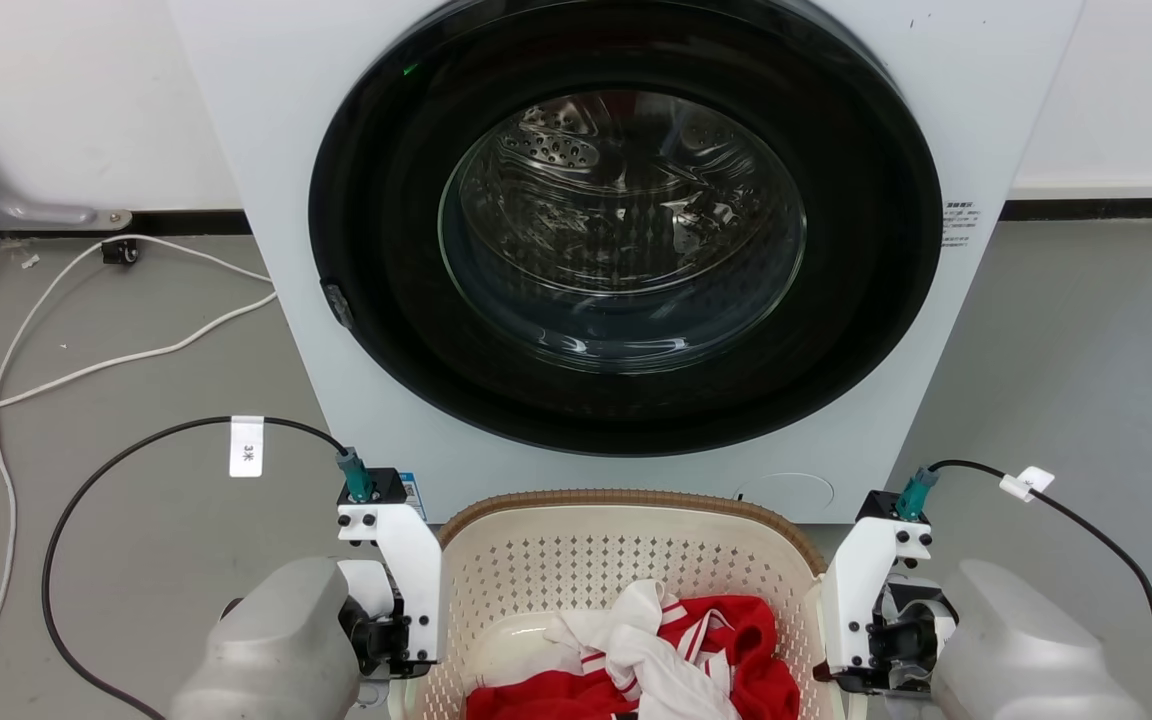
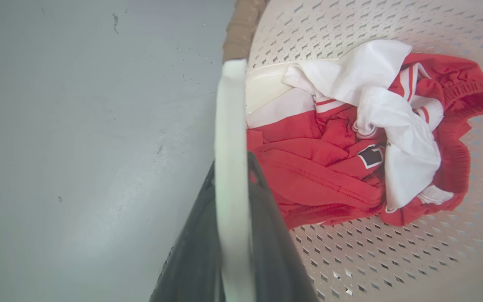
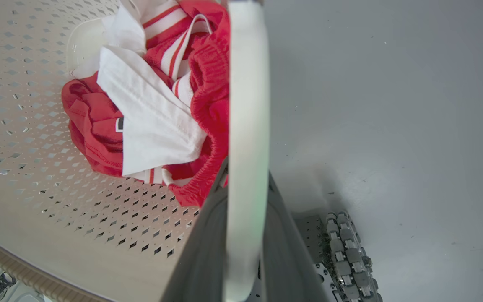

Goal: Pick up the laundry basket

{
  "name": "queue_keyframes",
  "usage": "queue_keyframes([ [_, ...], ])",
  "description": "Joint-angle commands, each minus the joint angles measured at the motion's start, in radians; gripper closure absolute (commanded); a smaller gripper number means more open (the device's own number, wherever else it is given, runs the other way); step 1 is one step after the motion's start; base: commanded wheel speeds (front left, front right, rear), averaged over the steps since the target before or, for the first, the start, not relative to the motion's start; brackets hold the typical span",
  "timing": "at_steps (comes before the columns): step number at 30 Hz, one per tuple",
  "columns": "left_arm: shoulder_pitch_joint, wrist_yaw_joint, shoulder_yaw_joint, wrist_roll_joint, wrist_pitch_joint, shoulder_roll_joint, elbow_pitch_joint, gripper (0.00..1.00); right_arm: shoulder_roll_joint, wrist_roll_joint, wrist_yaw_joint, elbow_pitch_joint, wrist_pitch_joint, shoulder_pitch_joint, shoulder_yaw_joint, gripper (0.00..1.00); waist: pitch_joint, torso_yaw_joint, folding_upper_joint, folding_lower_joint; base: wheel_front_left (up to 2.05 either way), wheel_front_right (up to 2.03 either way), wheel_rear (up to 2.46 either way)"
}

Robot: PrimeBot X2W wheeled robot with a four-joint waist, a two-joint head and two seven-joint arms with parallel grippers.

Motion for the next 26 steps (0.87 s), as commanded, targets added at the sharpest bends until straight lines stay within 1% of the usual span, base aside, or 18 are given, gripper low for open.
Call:
queue_keyframes([
  [1,0.007,-0.01,-0.002,-0.007,-0.006,-0.025,-0.016,1.0,0.034,0.004,0.014,-0.013,0.001,0.007,-0.006,1.0,0.0,0.0,0.0,0.0,0.0,0.0,0.0],
  [26,0.015,-0.01,-0.024,-0.028,-0.012,-0.026,-0.016,1.0,0.035,-0.019,0.015,-0.013,0.0,0.015,-0.03,1.0,-0.007,0.001,0.0,0.0,0.0,0.0,0.0],
])
